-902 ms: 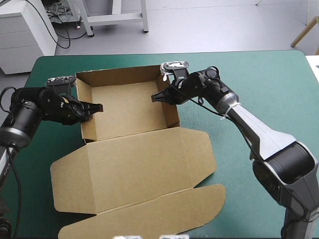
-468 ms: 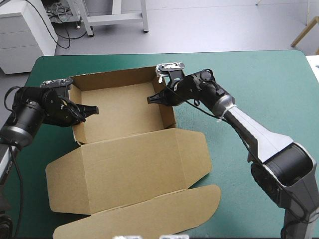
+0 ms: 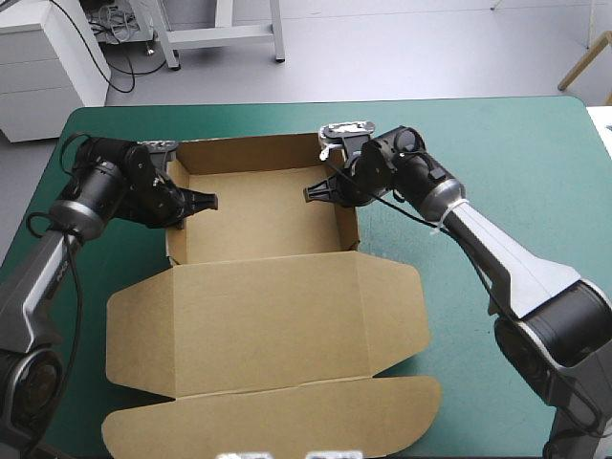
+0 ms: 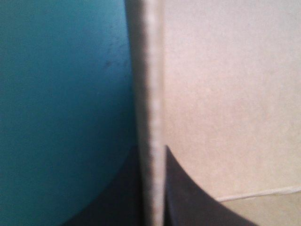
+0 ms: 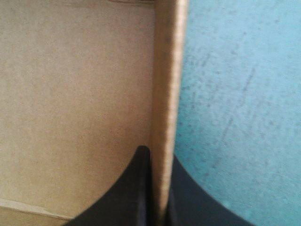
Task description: Fold the box
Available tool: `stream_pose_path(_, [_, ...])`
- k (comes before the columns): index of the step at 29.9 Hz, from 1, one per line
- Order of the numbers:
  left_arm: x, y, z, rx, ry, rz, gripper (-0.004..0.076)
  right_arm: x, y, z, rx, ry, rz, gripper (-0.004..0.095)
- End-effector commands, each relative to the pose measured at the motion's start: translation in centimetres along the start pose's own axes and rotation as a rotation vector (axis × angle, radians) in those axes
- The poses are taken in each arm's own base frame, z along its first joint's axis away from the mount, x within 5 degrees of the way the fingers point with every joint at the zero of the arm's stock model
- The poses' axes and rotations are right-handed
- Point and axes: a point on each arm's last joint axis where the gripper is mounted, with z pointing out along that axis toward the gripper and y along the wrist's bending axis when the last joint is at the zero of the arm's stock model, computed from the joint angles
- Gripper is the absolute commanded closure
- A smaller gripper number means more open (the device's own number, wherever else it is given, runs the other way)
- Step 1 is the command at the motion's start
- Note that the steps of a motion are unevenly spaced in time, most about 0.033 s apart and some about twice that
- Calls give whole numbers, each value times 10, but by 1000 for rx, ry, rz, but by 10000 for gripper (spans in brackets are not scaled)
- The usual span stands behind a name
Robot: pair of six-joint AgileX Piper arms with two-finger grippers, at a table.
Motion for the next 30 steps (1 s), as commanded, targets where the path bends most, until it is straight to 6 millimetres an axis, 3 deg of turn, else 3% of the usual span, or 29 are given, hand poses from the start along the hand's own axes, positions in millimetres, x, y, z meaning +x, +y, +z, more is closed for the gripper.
stream_pose_path(1, [-17,-27,-14,72,-85,56,734,-6,-21,-42,15,-29,-1,927])
stream_pose_path(4, [-25,-43,-3,83,-58,85,734,-4,-41,-44,54,30,33,927])
stream_pose_path(10, [-29,-64,27,86,-1,122,734,-4,-56,-41,115,42,35,927])
stream_pose_path(16, [-29,-70,51,109,68,107,734,1,-59,-13,132,145,48,927])
stream_pose_path(20, [-30,-70,53,104,63,131,734,4,-58,4,109,191,64,927])
stream_pose_path(27, [-31,-70,52,108,50,160,732,5,-58,10,111,205,48,922])
stream_pose_path(30, [-31,-71,52,119,52,186,686,4,-58,10,113,203,49,846])
